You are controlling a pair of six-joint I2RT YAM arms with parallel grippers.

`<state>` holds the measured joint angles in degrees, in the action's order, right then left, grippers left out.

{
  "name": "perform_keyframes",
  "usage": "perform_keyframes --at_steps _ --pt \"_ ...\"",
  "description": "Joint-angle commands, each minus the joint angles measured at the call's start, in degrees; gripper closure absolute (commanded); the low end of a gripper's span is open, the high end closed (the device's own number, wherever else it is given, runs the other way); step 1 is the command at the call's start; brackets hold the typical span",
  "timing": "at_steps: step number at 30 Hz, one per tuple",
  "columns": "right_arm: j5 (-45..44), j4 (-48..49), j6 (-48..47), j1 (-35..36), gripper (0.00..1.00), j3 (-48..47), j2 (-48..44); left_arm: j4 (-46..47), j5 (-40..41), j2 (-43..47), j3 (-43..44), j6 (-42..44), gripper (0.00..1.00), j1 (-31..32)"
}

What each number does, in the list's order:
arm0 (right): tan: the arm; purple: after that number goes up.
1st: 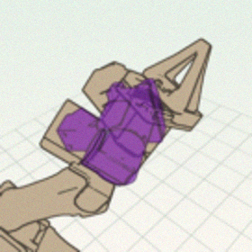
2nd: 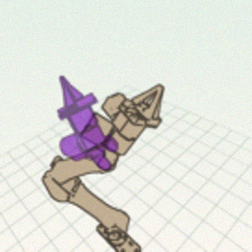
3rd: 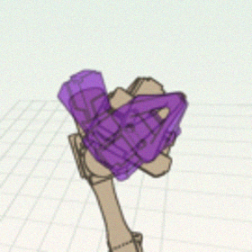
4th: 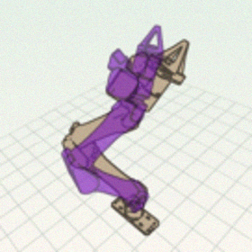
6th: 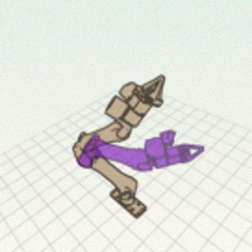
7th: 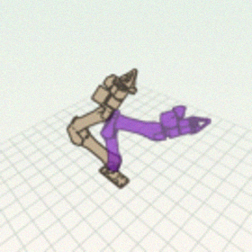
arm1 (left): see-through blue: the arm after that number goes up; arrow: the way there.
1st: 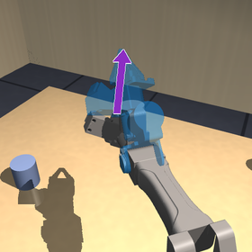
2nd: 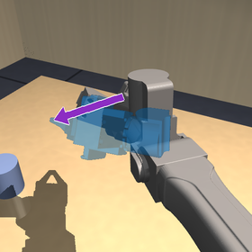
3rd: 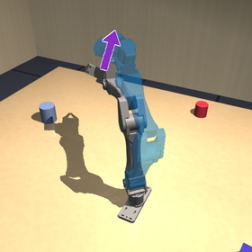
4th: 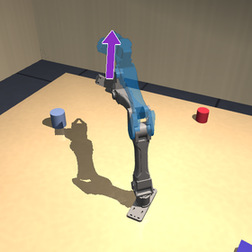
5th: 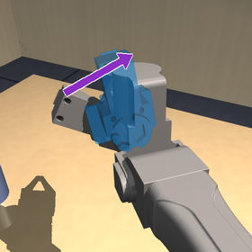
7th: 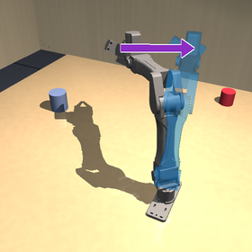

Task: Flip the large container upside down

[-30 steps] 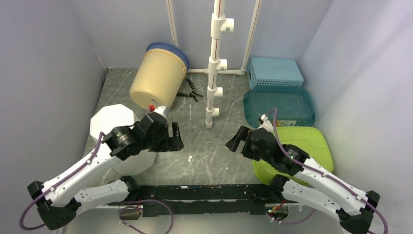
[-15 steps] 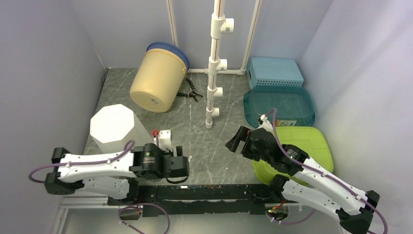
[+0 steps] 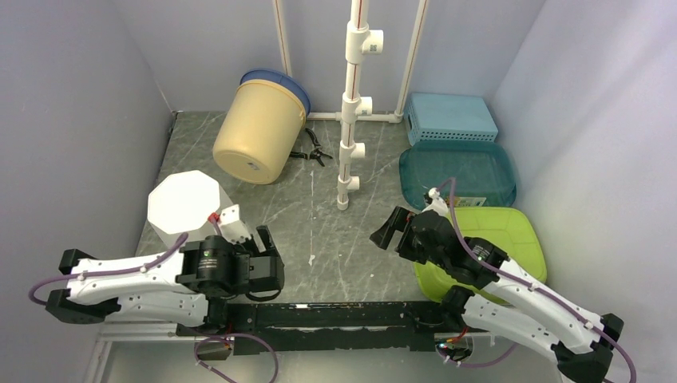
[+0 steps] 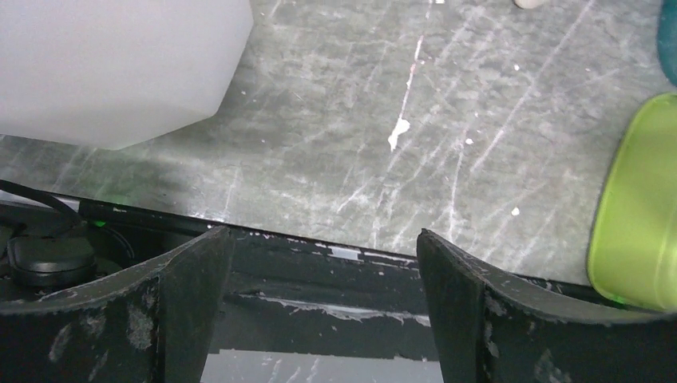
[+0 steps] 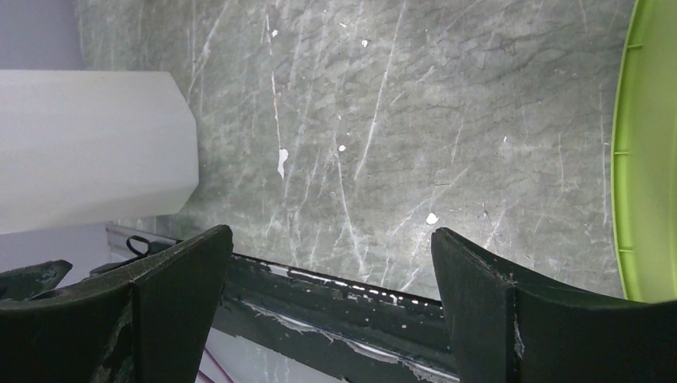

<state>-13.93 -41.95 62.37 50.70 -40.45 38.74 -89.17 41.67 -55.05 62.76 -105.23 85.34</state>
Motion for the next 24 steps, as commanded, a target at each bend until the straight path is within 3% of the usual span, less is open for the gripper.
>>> perform_keyframes --at_steps 1,7,10,13,17,20,24 --pt "-0.3 1.1 -0.6 0.0 0.00 -1.2 1.5 -7.3 3.0 -0.9 -2.2 -2.7 0.09 -2.4" --pt "4.4 6.7 -5.3 0.1 0.00 -1.0 1.7 -6.9 7.5 7.9 0.0 8.9 0.10 -8.3" --pt "10.8 15.1 -7.5 0.4 0.00 1.7 2.3 -4.1 10.6 5.8 4.9 19.5 0.08 -9.0" --pt "11.0 20.1 -8.5 3.5 0.00 2.9 4.9 -0.6 10.9 -0.3 10.4 29.2 0.06 -12.7" --pt "6.9 27.4 -10.6 10.0 0.00 3.9 9.0 16.8 -1.5 -3.6 12.5 53.7 0.05 -23.9" --pt "-3.5 34.6 -11.8 18.6 0.00 4.3 13.1 24.2 -9.2 -3.5 14.0 62.7 0.05 -33.1" --pt "-16.6 46.5 -14.4 29.3 0.00 4.2 21.8 26.5 -19.5 -7.7 22.1 71.1 0.05 -41.6"
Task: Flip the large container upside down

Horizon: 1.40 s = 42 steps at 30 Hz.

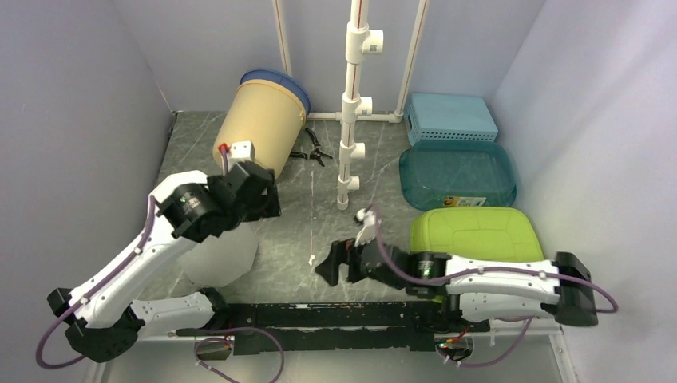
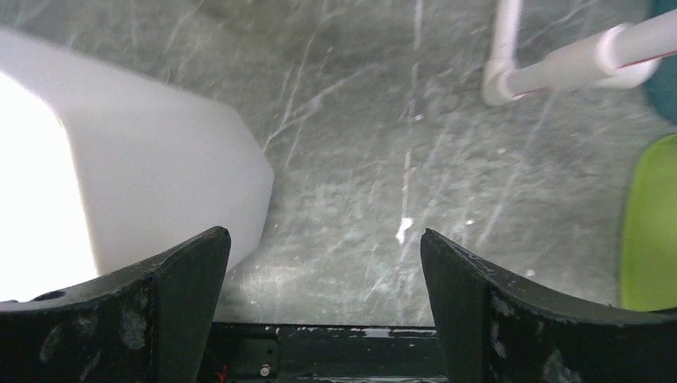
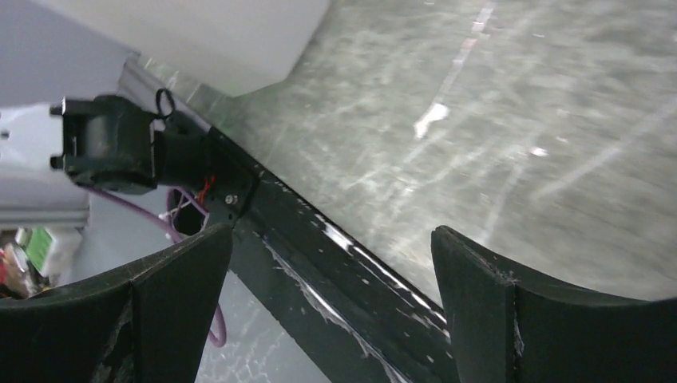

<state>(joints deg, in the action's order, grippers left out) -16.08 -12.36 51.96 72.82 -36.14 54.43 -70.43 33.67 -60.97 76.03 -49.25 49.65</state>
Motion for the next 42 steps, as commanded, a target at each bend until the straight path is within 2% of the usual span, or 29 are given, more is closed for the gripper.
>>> perform_keyframes --at_steps 1,7,9,12,19,24,27,30,34,37,42 --pt "-15.1 20.8 -5.0 7.8 0.00 -0.4 9.1 7.6 -13.3 -3.3 11.7 17.1 0.05 -7.4" --pt "-12.8 35.0 -12.5 8.9 0.00 -10.9 31.6 1.7 -18.0 -11.7 29.7 24.3 0.05 -13.0" --pt "-11.7 40.1 -15.2 9.1 0.00 -14.7 37.7 -0.3 -18.2 -12.9 31.6 25.0 0.05 -15.2" --pt "-8.9 44.0 -18.0 9.0 0.00 -21.6 45.8 -0.6 -20.3 -11.2 30.0 25.4 0.05 -19.2" --pt "-3.6 42.2 -17.7 9.0 0.00 -39.6 62.4 -2.8 -24.0 -9.5 29.1 27.0 0.05 -24.6" --pt "-13.4 30.6 -13.4 8.1 0.00 -52.3 70.8 -4.6 -24.2 -9.5 30.2 27.5 0.05 -25.3" --pt "-13.1 20.4 -8.4 4.5 0.00 -63.5 77.3 -5.5 -22.6 -8.7 30.2 27.6 0.05 -25.5" --pt "-10.3 17.2 -5.4 0.0 0.00 -69.0 81.1 -6.2 -20.8 -7.8 29.5 27.6 0.05 -25.8" --pt "-2.7 16.2 -5.1 -5.2 0.00 -73.8 83.4 -6.8 -20.2 -7.3 28.2 27.2 0.05 -26.3" --pt "9.9 19.0 -11.3 -7.2 0.00 -72.6 81.9 -6.6 -19.3 -6.3 26.6 26.2 0.05 -26.7" --pt "8.5 28.4 -14.8 -4.9 0.00 -51.6 68.4 -5.7 -19.0 -4.0 23.5 23.2 0.05 -27.0"
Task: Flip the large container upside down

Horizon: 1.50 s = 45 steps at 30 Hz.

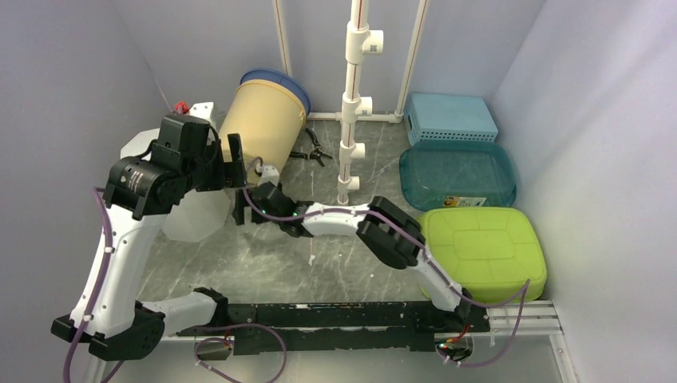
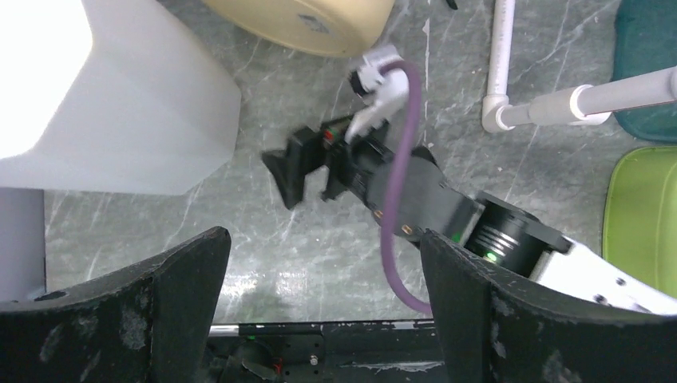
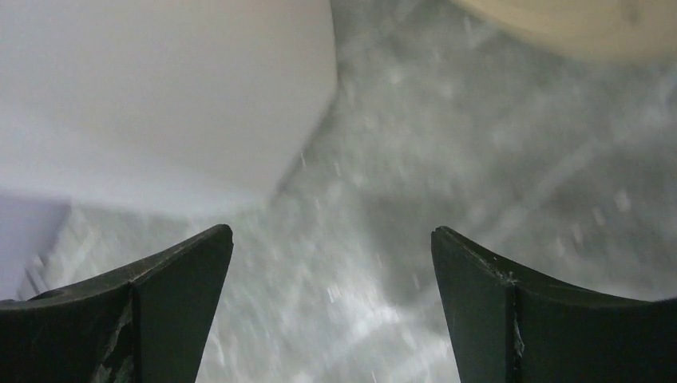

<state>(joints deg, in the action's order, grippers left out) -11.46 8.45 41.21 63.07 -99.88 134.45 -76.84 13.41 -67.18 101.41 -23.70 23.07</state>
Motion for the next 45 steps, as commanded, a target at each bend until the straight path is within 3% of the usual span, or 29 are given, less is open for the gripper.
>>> perform_keyframes --at_steps 1,10,17,21,27,33,37,41,45 --pt "3.2 8.6 -4.4 5.7 0.00 15.7 -14.1 0.9 1.3 2.9 -3.2 -3.3 0.05 -0.4" --pt "-4.4 6.4 -2.6 14.8 0.00 39.0 -33.0 2.3 15.3 15.8 -25.9 -19.1 0.05 -0.4" --pt "-7.9 1.2 0.3 17.4 0.00 51.1 -47.3 6.7 19.0 14.9 -33.4 -19.6 0.05 -0.8" --pt "-10.4 -4.1 2.9 17.9 0.00 54.6 -54.9 8.5 19.8 15.5 -34.1 -14.9 0.04 -6.6" --pt "-11.0 -8.2 4.2 17.8 0.00 59.3 -66.4 17.6 3.1 14.6 -38.4 -3.7 0.04 -29.3" --pt "-14.5 -17.1 3.6 17.7 0.00 60.6 -75.4 23.4 -8.6 13.8 -39.5 5.0 0.04 -43.1" --pt "-16.9 -20.7 2.7 17.6 0.00 60.9 -79.6 32.3 -18.2 13.3 -42.3 10.8 0.04 -48.1" --pt "-18.9 -23.5 2.0 17.3 0.00 60.7 -82.1 38.2 -27.2 6.5 -40.4 13.1 0.04 -51.1" --pt "-19.5 -25.3 1.8 16.7 0.00 60.1 -82.5 44.2 -29.6 -1.2 -37.6 14.0 0.04 -51.2"
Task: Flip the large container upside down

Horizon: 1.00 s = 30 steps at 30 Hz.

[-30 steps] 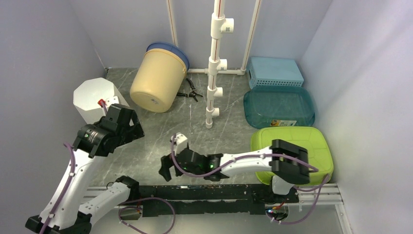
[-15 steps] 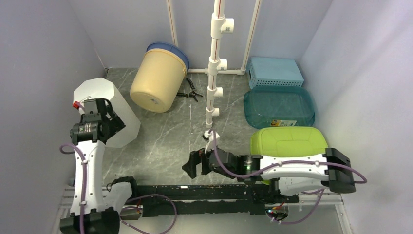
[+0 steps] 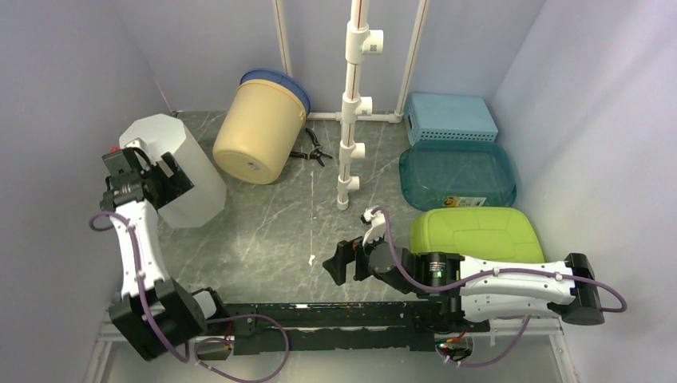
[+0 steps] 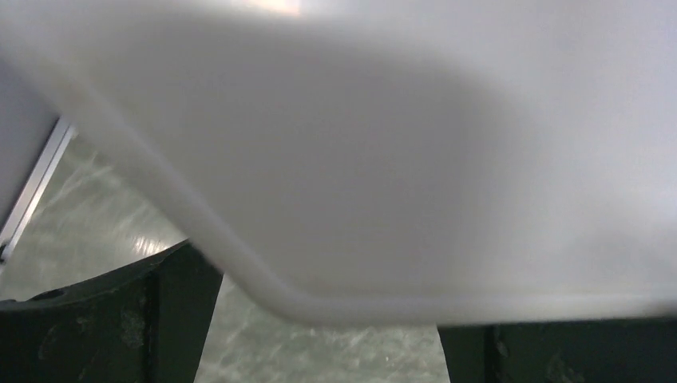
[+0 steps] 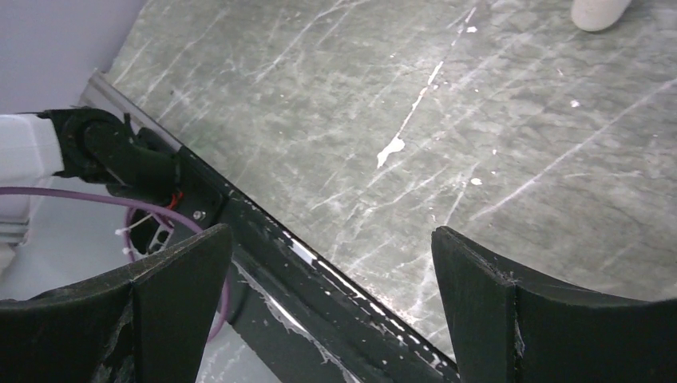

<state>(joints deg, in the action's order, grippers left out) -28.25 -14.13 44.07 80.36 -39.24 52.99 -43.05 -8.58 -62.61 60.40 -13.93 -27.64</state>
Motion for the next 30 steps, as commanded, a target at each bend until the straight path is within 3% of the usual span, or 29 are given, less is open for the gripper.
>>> perform_keyframes --at_steps 1,7,15,25,30 --pt "-2.7 -3.0 -1.1 -0.8 0.00 -0.6 -1.0 11.7 -8.4 -7.7 4.4 4.6 0.04 -0.4" --pt "-2.3 -3.6 -1.3 -2.3 0.00 -1.2 0.8 17.9 -11.6 -18.4 9.8 5.0 0.04 -0.4" --pt "3.1 -1.9 -3.1 -7.2 0.00 -2.6 4.7 21.1 -22.9 -31.0 16.7 7.4 0.04 -0.4" --pt "8.3 0.8 -5.7 -11.6 0.00 -5.3 9.4 20.0 -33.0 -41.3 25.5 9.9 0.04 1.2" --pt "8.8 1.4 -5.4 -12.1 0.00 -5.7 10.8 16.8 -30.9 -40.7 29.5 9.8 0.04 5.2"
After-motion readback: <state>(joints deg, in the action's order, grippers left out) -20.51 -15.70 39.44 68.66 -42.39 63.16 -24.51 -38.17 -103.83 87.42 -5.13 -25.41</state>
